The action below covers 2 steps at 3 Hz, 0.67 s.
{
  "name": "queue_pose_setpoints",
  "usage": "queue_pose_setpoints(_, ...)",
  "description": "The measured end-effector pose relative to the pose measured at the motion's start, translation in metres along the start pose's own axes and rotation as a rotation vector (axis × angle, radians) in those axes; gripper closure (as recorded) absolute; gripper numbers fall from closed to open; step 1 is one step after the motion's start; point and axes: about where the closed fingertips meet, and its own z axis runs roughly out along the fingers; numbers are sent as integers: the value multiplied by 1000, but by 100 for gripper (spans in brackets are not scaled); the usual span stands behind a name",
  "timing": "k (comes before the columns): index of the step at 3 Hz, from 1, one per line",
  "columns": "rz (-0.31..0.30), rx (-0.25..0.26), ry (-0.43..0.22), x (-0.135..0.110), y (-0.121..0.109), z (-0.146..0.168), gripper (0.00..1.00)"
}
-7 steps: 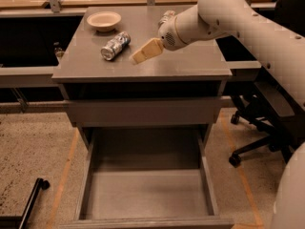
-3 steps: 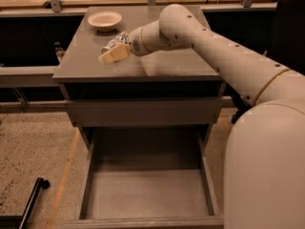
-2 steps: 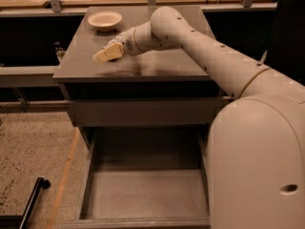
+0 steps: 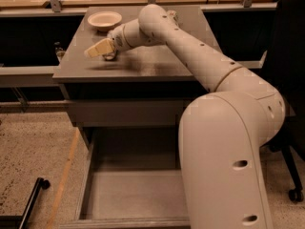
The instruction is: Place redbull can into middle drawer
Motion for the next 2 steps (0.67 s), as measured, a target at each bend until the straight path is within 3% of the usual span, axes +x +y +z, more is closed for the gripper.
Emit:
queue_pose_setpoints(1,8,-11,5,1,0,12,0)
queue_pose_setpoints(2,1,-6,21,3,0,17,18)
